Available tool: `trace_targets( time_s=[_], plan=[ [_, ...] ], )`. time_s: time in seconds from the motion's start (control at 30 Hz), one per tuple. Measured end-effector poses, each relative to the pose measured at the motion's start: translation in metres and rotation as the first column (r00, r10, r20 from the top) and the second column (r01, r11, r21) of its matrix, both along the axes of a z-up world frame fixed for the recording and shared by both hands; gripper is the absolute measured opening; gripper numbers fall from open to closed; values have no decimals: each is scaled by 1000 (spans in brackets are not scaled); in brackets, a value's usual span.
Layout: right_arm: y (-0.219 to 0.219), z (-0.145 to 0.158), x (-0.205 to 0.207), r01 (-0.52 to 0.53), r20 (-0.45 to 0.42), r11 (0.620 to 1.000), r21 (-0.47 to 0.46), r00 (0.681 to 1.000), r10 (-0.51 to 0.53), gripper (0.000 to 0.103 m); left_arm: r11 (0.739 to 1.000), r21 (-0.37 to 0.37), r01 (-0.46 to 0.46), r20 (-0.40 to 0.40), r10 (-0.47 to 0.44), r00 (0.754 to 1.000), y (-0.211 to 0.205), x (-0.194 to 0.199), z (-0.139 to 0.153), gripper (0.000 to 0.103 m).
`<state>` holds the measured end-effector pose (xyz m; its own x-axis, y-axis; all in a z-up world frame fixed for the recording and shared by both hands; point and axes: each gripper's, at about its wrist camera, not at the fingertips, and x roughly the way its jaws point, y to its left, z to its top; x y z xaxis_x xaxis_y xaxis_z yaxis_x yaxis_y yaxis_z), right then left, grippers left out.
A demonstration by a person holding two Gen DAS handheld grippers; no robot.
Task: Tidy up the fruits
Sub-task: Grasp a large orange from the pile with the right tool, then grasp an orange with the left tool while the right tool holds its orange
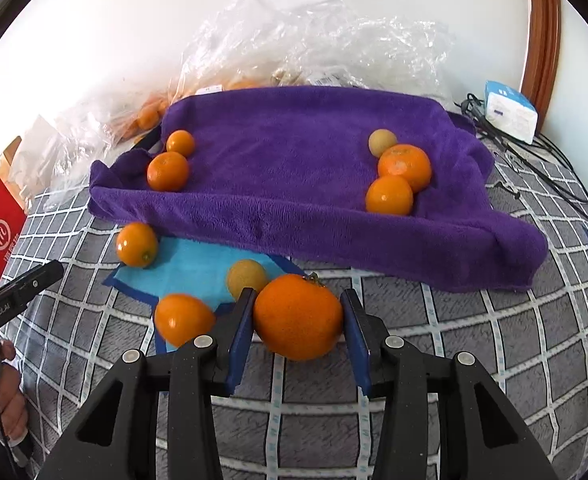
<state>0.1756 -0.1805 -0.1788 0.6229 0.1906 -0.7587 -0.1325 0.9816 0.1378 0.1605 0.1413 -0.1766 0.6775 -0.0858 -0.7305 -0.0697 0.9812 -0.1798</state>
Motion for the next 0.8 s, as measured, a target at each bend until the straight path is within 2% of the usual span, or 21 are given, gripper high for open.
trace_targets(
  time_s=[0.1, 0.2, 0.3, 0.47, 0.63, 0.8],
  plan=[
    [3, -3, 6, -12, -13, 1000, 13, 1000, 13, 50, 1000, -14, -2, 1, 2, 1000, 2, 0, 0, 62],
    [8, -6, 9, -18, -13, 1000, -5, 1000, 18, 50, 1000, -20, -3, 5, 3, 1000, 3, 0, 0, 62],
    [8, -5, 6, -14, 10, 1000, -11, 1000, 14, 42, 1000, -21, -3, 3, 3, 1000, 3, 0, 0, 62],
    [0, 2, 0, -9, 26, 1000, 10, 1000, 9, 42, 1000, -21, 7, -4, -7, 1000, -2, -4, 4, 62],
    [-15, 9, -10, 2, 49, 1000, 13, 999, -2, 42, 995, -56, 86, 24, -85, 996, -28, -12, 18, 62],
    [-36, 14, -21, 21, 56, 1000, 7, 998, -21, 42, 989, -67, 135, 18, -134, 991, -65, 0, 24, 62]
  ],
)
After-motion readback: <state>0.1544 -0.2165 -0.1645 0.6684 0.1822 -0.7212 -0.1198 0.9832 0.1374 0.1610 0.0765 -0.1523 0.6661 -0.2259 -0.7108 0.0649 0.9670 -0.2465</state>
